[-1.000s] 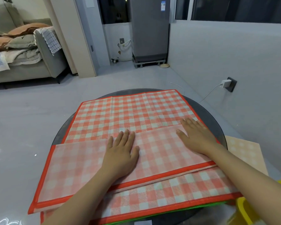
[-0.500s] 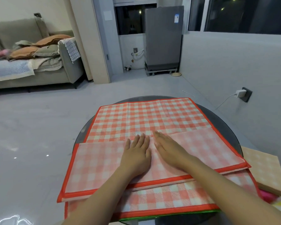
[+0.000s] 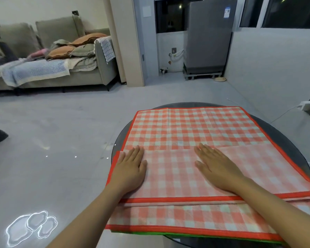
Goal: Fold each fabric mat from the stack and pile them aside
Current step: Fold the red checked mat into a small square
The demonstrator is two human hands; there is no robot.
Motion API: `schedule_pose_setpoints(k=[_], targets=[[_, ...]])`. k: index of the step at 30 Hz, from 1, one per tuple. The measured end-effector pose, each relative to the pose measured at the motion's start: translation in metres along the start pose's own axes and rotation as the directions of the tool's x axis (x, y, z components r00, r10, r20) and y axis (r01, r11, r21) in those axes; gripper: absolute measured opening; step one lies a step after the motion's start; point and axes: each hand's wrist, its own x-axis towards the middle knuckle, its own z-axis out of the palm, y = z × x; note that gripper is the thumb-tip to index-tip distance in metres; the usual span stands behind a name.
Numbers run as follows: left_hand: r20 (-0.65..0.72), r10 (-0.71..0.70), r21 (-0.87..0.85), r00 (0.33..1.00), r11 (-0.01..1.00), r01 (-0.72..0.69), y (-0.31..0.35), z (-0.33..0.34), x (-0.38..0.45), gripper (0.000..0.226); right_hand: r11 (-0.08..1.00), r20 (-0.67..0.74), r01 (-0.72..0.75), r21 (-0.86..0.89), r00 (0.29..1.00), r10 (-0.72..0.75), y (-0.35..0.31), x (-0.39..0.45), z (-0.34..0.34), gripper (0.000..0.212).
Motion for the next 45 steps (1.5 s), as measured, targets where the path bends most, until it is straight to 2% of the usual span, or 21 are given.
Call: schedule_pose_setpoints(k=[6,10,13,16,18,20,24,27,29,31,36,41,43,45], targets=[[0.075,-0.014,0.016,0.997,1.000,0.013,-0.007,-0.009,0.006,0.058,0.999,0.016,-0.005,0.035,1.000,0.005,-0.005,0.001,-0.002,0.056],[-0.028,-0.037,0.051,0.999,0.998,0.038,-0.016,-0.026,0.013,0.048,0.984,-0.042,0.082,0.159,0.996,-0.077,-0.027,0.003,-0.006,0.052],[-0.019,-0.085,0.049,0.996,0.995,0.086,-0.021,-0.034,0.018,0.054,0.945,-0.067,0.161,0.284,0.987,-0.148,-0.050,0.002,-0.009,0.053],[-0.071,-0.126,0.052,0.990,0.990,0.130,-0.023,-0.039,0.021,0.061,0.947,-0.023,0.183,0.264,0.983,-0.184,-0.065,0.002,-0.007,0.061],[-0.107,-0.166,-0.004,0.980,0.986,0.167,-0.027,-0.042,0.022,0.056,0.965,0.020,0.181,0.189,0.982,-0.189,-0.067,0.003,-0.005,0.068],[-0.106,-0.228,-0.195,0.968,0.959,0.204,-0.032,-0.045,0.021,0.046,0.969,0.058,0.178,0.172,0.980,-0.191,-0.066,0.004,-0.005,0.075],[-0.029,-0.359,-0.536,0.933,0.794,0.288,-0.043,-0.048,0.016,0.040,0.967,0.127,0.175,0.186,0.971,-0.200,-0.069,0.003,-0.012,0.086],[0.051,-0.419,-0.786,0.906,0.543,0.295,-0.045,-0.059,0.012,0.042,0.969,0.175,0.154,0.192,0.966,-0.188,-0.071,0.001,-0.016,0.089],[0.114,-0.432,-0.880,0.895,0.374,0.293,-0.045,-0.066,0.011,0.044,0.970,0.188,0.146,0.192,0.965,-0.182,-0.072,0.000,-0.017,0.091],[0.159,-0.422,-0.924,0.893,0.255,0.285,-0.042,-0.074,0.010,0.043,0.973,0.194,0.147,0.177,0.964,-0.181,-0.072,0.000,-0.016,0.092],[0.210,-0.325,-0.968,0.922,0.062,0.242,-0.017,-0.103,0.009,0.031,0.968,0.169,0.163,0.189,0.966,-0.196,-0.073,-0.005,-0.020,0.092],[0.279,-0.210,-0.959,0.937,-0.107,0.262,0.024,-0.120,0.015,0.024,0.899,0.070,0.097,0.426,0.988,-0.140,-0.052,-0.014,-0.022,0.087],[0.261,-0.167,-0.959,0.951,-0.154,0.237,0.045,-0.121,0.020,0.029,0.825,0.025,0.043,0.563,0.997,-0.068,-0.040,-0.020,-0.027,0.076],[0.222,-0.126,-0.964,0.967,-0.178,0.198,0.065,-0.119,0.024,0.024,0.738,-0.029,0.021,0.674,1.000,-0.002,-0.029,-0.027,-0.034,0.058]])
